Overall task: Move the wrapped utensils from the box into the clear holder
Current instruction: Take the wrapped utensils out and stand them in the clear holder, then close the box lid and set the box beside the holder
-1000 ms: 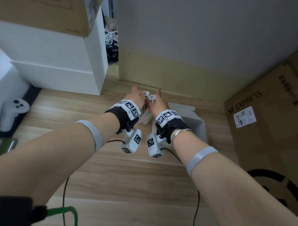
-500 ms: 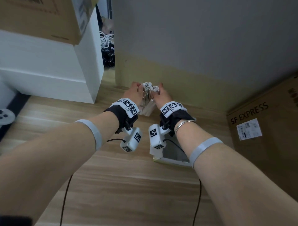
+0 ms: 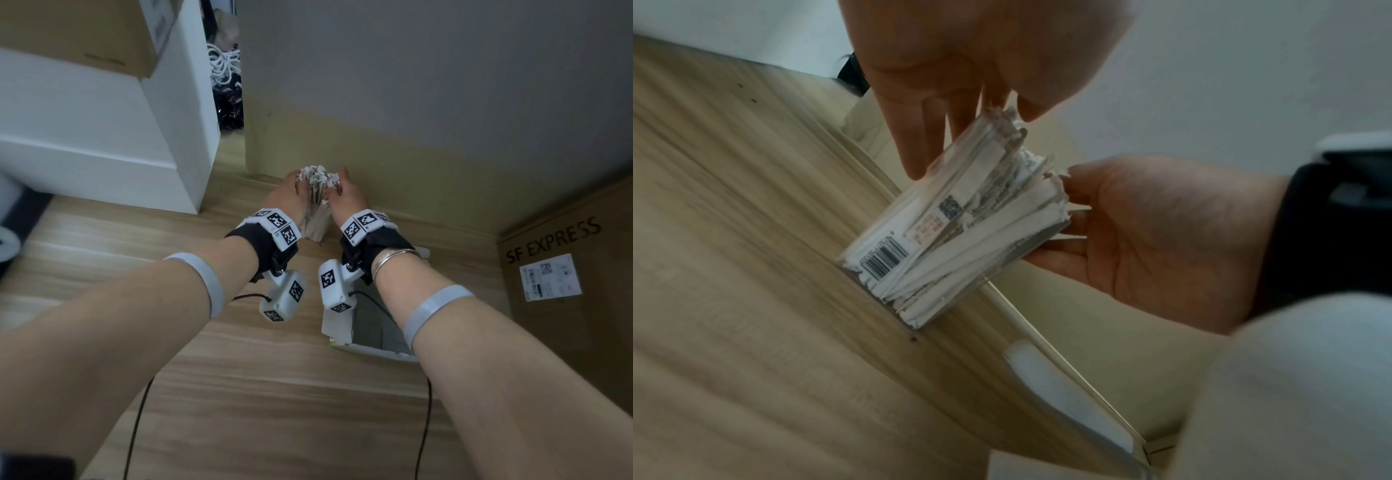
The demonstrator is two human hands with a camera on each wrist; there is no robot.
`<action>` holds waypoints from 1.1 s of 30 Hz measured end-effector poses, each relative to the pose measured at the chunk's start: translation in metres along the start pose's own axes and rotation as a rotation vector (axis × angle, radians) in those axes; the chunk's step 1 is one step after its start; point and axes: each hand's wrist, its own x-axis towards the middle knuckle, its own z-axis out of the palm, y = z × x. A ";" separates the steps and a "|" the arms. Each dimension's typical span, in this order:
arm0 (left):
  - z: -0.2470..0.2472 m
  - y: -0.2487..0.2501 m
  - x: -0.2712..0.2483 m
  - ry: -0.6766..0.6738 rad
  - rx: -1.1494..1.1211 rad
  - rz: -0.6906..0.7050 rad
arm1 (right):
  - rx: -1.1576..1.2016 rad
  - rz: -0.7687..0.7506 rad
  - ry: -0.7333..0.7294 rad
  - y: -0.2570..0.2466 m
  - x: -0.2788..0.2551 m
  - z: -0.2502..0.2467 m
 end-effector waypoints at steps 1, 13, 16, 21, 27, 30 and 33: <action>0.000 0.000 0.000 0.001 -0.007 0.004 | -0.010 -0.001 0.003 0.000 0.000 0.000; 0.002 0.012 -0.013 0.040 0.015 0.026 | 0.053 0.018 0.029 -0.002 -0.013 -0.007; 0.000 0.019 -0.020 0.046 0.028 0.059 | 0.047 -0.007 0.050 0.001 -0.023 -0.014; 0.000 0.031 -0.035 0.087 0.059 0.108 | 0.031 -0.034 0.075 0.009 -0.043 -0.024; 0.013 0.044 -0.063 0.055 0.084 0.151 | -0.013 -0.038 0.118 0.029 -0.069 -0.033; 0.022 0.047 -0.076 0.030 0.112 0.157 | -0.020 -0.022 0.143 0.042 -0.082 -0.036; 0.034 0.048 -0.089 0.008 0.130 0.173 | -0.008 -0.011 0.174 0.056 -0.094 -0.038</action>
